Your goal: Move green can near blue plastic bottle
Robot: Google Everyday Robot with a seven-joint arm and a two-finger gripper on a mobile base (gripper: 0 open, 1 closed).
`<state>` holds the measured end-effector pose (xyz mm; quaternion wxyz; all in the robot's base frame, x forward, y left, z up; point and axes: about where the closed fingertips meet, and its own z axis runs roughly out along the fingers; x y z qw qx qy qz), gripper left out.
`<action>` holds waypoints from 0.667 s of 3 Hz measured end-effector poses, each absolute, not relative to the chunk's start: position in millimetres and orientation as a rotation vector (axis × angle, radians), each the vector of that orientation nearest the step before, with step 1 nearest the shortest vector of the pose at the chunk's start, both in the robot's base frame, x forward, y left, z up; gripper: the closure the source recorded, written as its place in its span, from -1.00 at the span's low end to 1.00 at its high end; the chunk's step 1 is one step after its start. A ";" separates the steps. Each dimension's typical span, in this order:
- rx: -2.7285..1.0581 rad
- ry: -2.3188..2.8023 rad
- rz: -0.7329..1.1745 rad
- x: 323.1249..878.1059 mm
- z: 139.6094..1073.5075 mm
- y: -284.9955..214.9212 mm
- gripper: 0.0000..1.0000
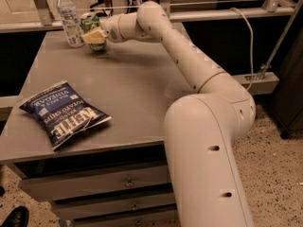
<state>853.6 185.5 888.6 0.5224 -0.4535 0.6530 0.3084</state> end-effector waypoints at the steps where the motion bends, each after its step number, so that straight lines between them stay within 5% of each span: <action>1: -1.081 1.567 0.738 855.9 887.8 185.8 -0.30; 2: -1.078 1.569 0.739 856.7 887.2 185.5 -0.73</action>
Offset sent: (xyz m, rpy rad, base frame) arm 0.0058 -0.0084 0.0022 0.0044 0.0016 -0.0202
